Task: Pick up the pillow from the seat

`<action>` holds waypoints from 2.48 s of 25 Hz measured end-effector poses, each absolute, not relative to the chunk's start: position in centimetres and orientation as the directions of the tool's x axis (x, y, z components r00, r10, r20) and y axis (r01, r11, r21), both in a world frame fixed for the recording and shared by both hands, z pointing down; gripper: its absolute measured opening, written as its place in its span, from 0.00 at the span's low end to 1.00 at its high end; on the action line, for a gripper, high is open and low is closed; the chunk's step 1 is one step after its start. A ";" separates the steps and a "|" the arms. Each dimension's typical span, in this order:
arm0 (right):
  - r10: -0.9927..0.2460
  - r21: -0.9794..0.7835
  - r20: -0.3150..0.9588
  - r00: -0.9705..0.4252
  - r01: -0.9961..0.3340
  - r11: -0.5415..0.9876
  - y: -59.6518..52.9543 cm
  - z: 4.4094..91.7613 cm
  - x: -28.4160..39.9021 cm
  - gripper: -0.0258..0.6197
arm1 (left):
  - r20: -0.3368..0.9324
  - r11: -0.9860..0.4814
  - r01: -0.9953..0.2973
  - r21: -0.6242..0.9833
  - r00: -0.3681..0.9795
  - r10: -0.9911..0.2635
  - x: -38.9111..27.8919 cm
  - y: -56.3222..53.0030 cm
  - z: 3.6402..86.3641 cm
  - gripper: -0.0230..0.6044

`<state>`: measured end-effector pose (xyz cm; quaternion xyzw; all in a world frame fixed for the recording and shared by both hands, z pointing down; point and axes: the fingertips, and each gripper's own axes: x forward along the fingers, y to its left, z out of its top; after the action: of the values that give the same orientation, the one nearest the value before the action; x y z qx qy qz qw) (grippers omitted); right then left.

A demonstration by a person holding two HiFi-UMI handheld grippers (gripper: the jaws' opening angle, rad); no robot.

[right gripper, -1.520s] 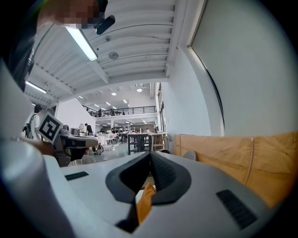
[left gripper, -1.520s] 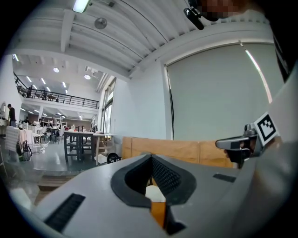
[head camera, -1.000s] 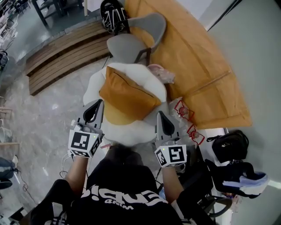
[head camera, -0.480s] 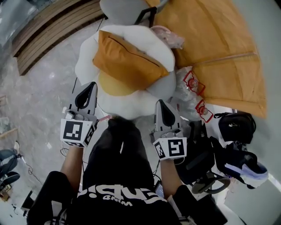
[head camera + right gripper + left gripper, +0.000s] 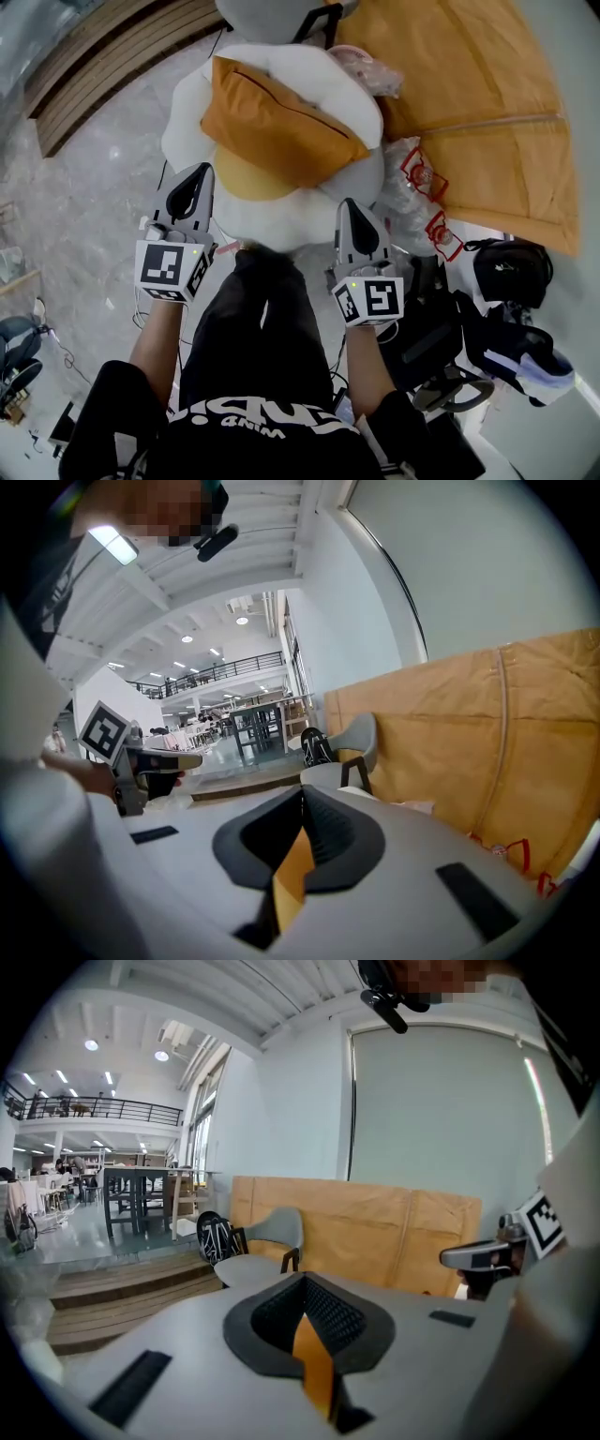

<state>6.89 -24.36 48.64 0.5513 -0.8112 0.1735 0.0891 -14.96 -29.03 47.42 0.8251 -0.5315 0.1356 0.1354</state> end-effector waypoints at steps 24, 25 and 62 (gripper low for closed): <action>-0.711 -0.303 0.639 -0.292 -0.946 0.117 -33.9 74.8 12.5 0.08 | 0.651 -0.340 -0.933 0.115 0.330 -0.684 -19.0 -44.1 71.8 0.05; -0.708 -0.302 0.644 -0.290 -0.947 0.112 -34.0 75.5 12.5 0.08 | 0.655 -0.337 -0.934 0.121 0.330 -0.680 -19.0 -44.4 72.5 0.05; -0.673 -0.400 0.699 -0.242 -0.912 -0.088 -36.1 86.5 14.9 0.63 | 0.600 -0.281 -0.905 0.320 0.423 -0.679 -18.1 -47.7 82.9 0.46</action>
<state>14.87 -36.12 86.55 0.5997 -0.6609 0.4291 0.1391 -18.11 -47.70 82.94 0.7804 -0.5073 0.1767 0.3200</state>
